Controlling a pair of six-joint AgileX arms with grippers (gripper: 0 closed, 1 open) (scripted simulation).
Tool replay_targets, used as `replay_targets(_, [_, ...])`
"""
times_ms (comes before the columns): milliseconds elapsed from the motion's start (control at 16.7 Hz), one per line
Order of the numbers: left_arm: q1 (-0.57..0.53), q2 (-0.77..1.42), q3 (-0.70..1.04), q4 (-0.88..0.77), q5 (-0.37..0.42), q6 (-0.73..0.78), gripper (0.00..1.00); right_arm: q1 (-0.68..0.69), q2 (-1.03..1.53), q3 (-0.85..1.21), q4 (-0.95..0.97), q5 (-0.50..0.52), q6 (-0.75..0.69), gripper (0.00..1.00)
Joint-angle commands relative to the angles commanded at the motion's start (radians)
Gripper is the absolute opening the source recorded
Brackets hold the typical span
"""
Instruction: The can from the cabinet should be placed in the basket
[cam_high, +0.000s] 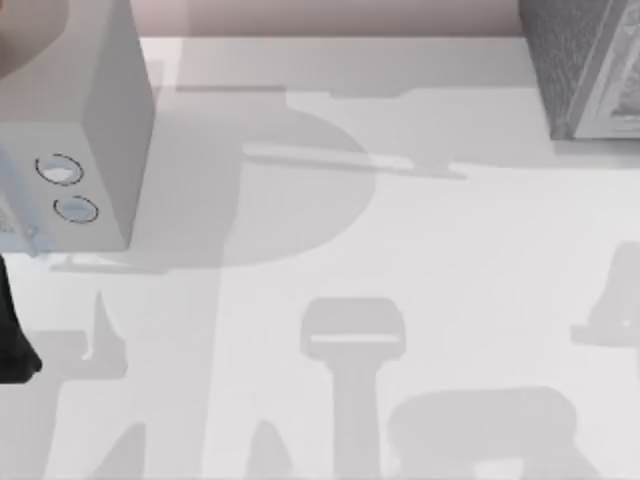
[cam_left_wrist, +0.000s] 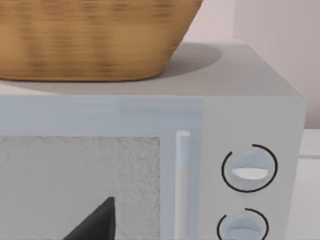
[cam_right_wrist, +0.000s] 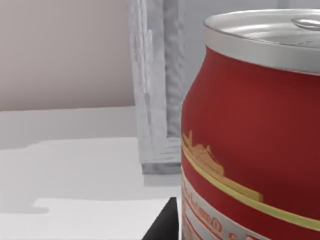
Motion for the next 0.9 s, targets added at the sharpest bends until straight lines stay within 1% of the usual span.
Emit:
replay_targets(300, [0.0, 0.0, 0.0, 0.0, 0.0, 0.0, 1.0, 0.089, 0.35, 0.15, 0.113, 0.105, 0.015, 0.0])
replay_targets(900, [0.0, 0.0, 0.0, 0.0, 0.0, 0.0, 1.0, 0.248, 0.947, 0.44, 0.311, 0.268, 0.022, 0.0])
